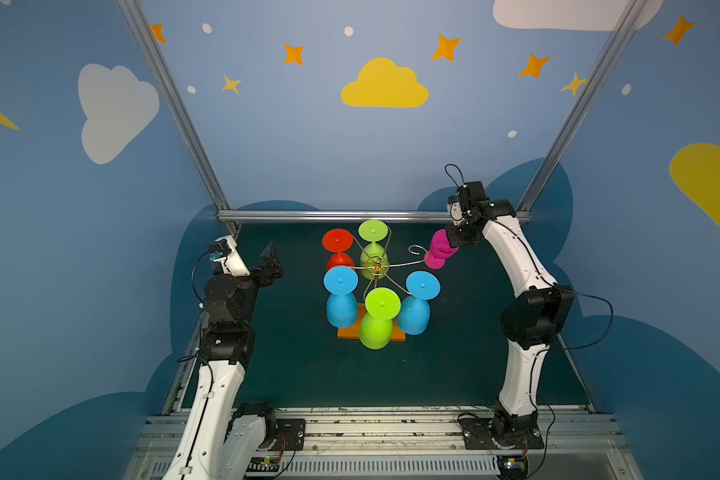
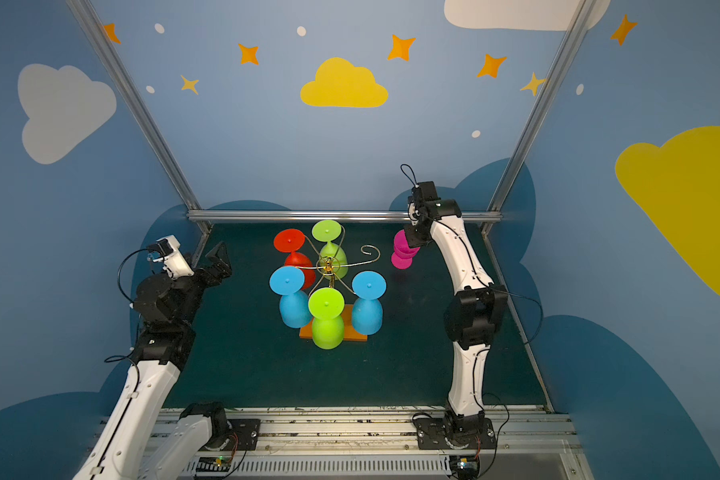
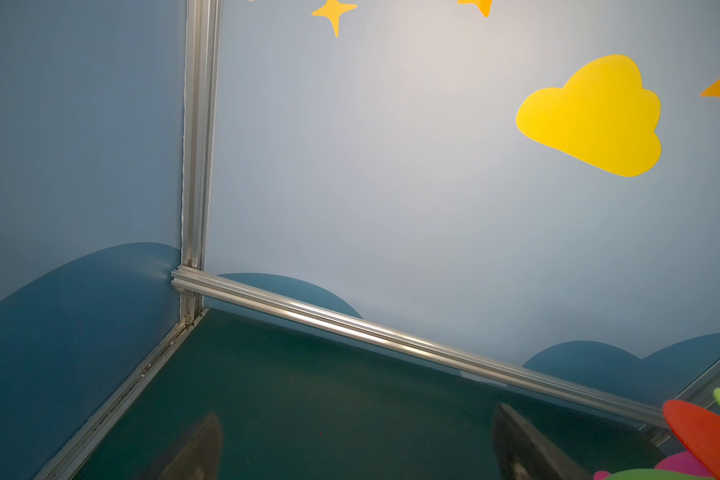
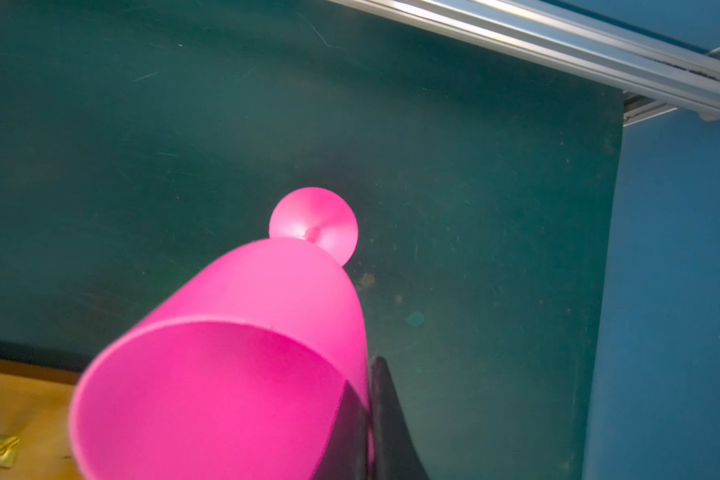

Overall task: Take the wine glass off the wine glass rack
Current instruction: 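Lower the magenta glass upright beside the rack while the left arm retracts, then open the right gripper and lift it off the magenta glass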

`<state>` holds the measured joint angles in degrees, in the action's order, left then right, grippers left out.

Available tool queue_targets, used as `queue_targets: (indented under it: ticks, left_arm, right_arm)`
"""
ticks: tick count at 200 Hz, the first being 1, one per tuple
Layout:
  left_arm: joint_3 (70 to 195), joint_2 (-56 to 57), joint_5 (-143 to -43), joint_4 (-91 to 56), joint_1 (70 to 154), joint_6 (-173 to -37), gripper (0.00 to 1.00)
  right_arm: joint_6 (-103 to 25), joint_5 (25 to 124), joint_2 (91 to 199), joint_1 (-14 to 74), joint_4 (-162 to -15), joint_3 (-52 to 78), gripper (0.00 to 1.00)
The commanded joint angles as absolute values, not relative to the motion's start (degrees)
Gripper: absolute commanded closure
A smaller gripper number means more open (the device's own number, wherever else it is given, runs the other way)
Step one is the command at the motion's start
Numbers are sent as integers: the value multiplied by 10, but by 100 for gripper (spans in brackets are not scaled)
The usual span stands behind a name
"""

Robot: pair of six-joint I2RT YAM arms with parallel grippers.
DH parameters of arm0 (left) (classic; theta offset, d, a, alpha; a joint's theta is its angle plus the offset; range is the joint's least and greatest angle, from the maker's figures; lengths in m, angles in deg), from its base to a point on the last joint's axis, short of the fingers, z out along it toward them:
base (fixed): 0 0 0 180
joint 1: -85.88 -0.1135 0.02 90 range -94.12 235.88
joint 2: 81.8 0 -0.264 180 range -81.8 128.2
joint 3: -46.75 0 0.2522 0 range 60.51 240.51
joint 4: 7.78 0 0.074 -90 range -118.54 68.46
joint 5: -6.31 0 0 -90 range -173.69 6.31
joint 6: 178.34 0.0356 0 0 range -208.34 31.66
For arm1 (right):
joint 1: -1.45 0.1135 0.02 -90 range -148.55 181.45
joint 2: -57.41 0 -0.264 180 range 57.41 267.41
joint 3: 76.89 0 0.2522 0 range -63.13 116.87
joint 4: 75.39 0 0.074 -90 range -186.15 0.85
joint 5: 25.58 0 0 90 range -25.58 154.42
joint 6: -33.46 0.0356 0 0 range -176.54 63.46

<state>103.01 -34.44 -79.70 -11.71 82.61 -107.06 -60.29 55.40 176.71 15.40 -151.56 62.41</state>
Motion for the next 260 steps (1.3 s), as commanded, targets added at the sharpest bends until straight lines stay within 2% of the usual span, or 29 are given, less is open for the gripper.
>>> queue_targets:
  ticks: [1,70,129,174,201,260]
  left_arm:
    - [1025,-347,-803,-117,824,-1075,1]
    - [1024,-346,-804,-118,823,-1075,1]
    - [1025,-344,-803,-119,822,-1074,1]
    - [1025,-342,-800,-120,821,-1074,1]
    - [1025,-341,-800,-119,821,-1075,1]
    - [1025,-341,-799,-120,820,-1075,1]
  right_arm:
    - [-604,551,1785,151,-1534,653,100]
    - [-607,560,1848,149,-1568,704,100]
    - [-608,571,1859,148,-1574,710,100]
    - [-601,597,1847,142,-1569,714,78]
    - [-590,628,1833,132,-1558,717,68]
    - [-541,694,1775,108,-1531,715,64]
